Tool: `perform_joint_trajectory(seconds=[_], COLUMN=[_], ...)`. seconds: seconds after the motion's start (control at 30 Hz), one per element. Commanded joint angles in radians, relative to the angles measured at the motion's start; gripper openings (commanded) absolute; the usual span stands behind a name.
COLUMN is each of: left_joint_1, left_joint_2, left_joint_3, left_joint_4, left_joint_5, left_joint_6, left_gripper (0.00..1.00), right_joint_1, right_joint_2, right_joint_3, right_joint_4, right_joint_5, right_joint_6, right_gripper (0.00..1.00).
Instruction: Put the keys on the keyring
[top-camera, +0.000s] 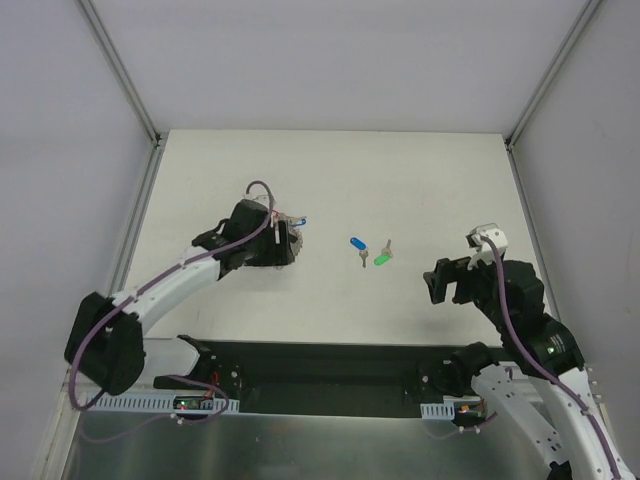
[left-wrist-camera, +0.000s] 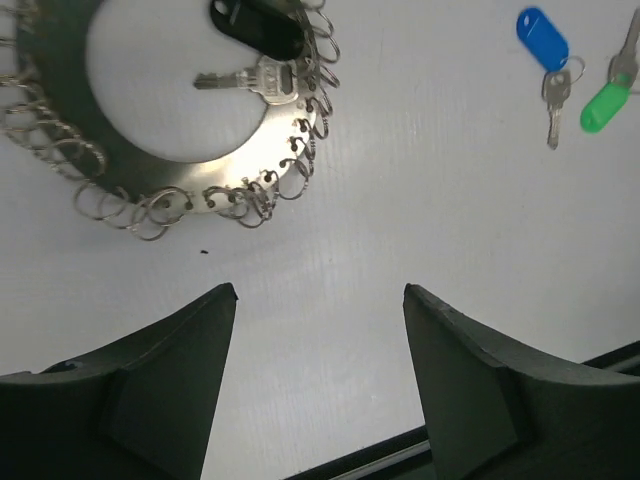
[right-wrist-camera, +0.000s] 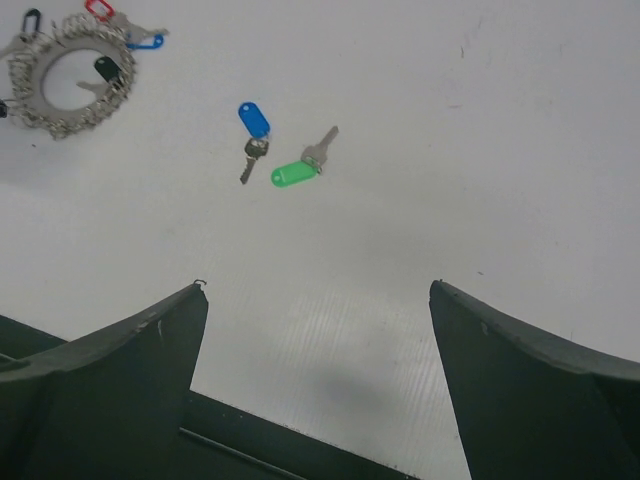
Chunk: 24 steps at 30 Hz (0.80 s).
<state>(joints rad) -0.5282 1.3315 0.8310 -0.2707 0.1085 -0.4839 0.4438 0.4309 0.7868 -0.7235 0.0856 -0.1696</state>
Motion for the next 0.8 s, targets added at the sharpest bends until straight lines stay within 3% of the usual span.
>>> perform_joint_trajectory(seconds=[0.0,0.07,0.13,0.3,0.4,0.57,0.77], left_joint_1=[0.004,0.005,0.005,0.016,0.051,0.089,0.122], left_joint_2=[-0.246,-0.31,-0.382,-0.439,-0.385,-0.282,-0.198], left_joint_3=[-0.075,-0.104,-0.122,-0.173,-0.178,-0.168,-0.211], left_joint_4=[-0.05,-0.068,-0.094,-0.096,-0.093,-0.058,0.057], left_joint_5=[-0.214,-0.271,-0.306,-0.382,-0.348,-0.316,-0.215], left_joint_6=[-0.073,-0.076,-0.081,-0.045,-0.05,-0.038,-0.038], left_gripper=[0.69,0.73,0.87,0.86,0.79,0.49,0.36], right_joint_1=[0.001,-0.001,-0.001,-0.001,-0.001,0.001,-0.001], right_joint_2=[-0.078,-0.077,-0.052,0.067,0.097,0.135,0.164], right_joint_3=[0.031,0.051,0.077,0.195,0.178,0.094,0.048], right_joint_4=[0.127,0.137,0.131,0.032,0.073,0.157,0.197], right_joint_5=[-0.112,-0.13,-0.136,-0.168,-0.24,-0.273,-0.282], right_joint_6=[-0.007,-0.024,-0.045,-0.045,-0.036,0.034,0.05], right_gripper=[0.96,0.96,0.96,0.96,0.96,0.99,0.94])
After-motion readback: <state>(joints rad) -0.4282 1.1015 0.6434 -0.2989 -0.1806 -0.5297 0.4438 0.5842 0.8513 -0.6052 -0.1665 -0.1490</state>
